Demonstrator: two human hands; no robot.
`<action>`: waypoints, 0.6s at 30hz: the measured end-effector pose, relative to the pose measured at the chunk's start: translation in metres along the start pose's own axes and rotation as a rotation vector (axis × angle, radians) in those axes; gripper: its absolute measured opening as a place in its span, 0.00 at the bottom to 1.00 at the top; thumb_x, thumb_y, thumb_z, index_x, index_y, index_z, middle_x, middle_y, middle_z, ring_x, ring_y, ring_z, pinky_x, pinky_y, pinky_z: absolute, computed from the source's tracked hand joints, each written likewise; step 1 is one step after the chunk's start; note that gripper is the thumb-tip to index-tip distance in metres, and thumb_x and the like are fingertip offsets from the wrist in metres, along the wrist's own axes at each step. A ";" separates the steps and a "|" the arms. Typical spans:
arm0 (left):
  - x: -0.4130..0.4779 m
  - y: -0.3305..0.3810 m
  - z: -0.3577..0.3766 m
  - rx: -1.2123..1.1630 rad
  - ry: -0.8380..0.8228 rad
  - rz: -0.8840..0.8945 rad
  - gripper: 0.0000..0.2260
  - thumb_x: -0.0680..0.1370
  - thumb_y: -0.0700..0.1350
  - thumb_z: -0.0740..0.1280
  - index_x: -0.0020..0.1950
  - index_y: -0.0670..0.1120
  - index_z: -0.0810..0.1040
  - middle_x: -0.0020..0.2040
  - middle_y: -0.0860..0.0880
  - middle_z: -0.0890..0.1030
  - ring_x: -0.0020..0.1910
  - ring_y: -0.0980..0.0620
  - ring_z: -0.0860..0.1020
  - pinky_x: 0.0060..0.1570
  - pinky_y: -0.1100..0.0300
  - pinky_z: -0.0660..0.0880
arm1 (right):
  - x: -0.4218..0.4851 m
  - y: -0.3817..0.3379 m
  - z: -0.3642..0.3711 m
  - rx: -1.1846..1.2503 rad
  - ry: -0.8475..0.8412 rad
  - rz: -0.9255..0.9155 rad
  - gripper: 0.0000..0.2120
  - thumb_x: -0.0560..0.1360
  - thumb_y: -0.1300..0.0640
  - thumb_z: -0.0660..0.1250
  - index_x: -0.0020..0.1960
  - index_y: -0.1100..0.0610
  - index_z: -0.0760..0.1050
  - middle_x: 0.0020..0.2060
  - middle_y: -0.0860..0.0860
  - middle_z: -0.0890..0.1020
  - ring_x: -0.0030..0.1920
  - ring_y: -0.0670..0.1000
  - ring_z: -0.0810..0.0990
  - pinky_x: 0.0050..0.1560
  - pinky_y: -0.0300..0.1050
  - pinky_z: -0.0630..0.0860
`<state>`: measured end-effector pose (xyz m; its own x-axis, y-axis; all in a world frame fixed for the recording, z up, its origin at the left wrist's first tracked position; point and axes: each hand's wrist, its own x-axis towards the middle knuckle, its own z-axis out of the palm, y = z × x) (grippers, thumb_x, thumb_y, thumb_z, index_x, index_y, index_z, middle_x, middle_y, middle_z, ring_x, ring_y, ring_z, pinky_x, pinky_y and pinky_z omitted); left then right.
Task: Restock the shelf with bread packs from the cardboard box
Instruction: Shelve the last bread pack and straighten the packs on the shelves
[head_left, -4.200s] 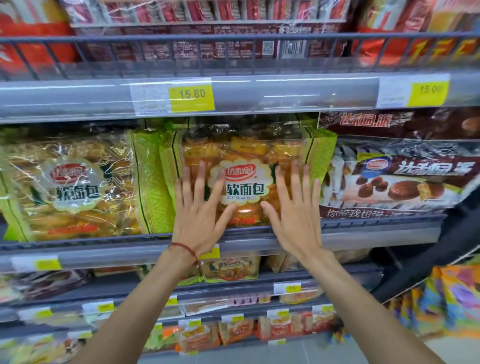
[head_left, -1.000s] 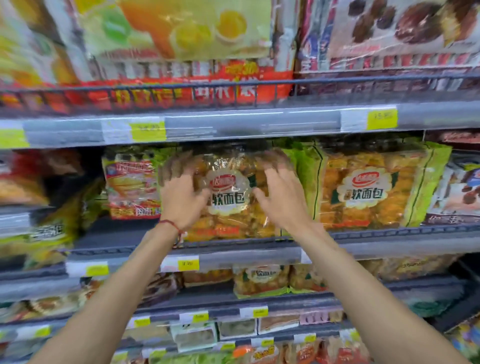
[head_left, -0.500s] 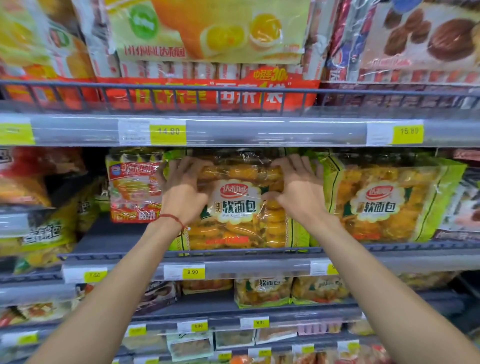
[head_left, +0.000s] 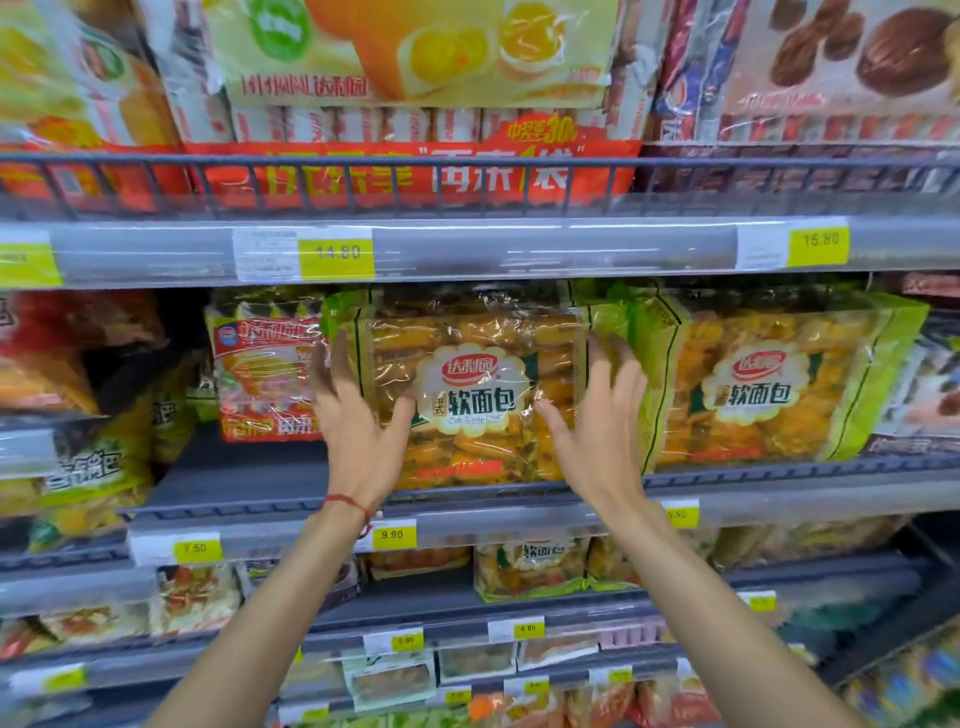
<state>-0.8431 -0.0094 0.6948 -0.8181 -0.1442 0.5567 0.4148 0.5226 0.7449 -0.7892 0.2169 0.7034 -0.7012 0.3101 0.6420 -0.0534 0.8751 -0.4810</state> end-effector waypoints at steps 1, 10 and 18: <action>-0.006 -0.002 0.003 -0.075 -0.031 -0.035 0.41 0.78 0.54 0.69 0.81 0.58 0.45 0.80 0.50 0.48 0.78 0.48 0.53 0.73 0.53 0.53 | -0.003 0.000 0.003 -0.008 0.001 0.024 0.35 0.74 0.50 0.77 0.73 0.59 0.63 0.73 0.61 0.62 0.74 0.60 0.60 0.71 0.55 0.68; -0.007 -0.007 0.013 -0.113 0.013 -0.081 0.35 0.81 0.47 0.66 0.81 0.51 0.48 0.79 0.51 0.54 0.76 0.53 0.56 0.76 0.49 0.52 | 0.001 0.006 0.012 0.183 -0.096 0.236 0.48 0.74 0.48 0.76 0.83 0.55 0.51 0.74 0.58 0.63 0.74 0.57 0.60 0.75 0.52 0.62; -0.014 -0.012 0.007 -0.116 -0.016 -0.052 0.37 0.81 0.50 0.66 0.81 0.49 0.44 0.77 0.57 0.50 0.76 0.60 0.49 0.79 0.47 0.49 | -0.012 0.024 0.006 0.384 -0.161 0.230 0.47 0.79 0.49 0.72 0.84 0.49 0.43 0.82 0.46 0.54 0.78 0.41 0.50 0.79 0.48 0.52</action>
<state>-0.8391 -0.0083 0.6752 -0.8453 -0.1549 0.5114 0.4144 0.4140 0.8105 -0.7864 0.2315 0.6801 -0.8250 0.3917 0.4073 -0.1217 0.5808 -0.8049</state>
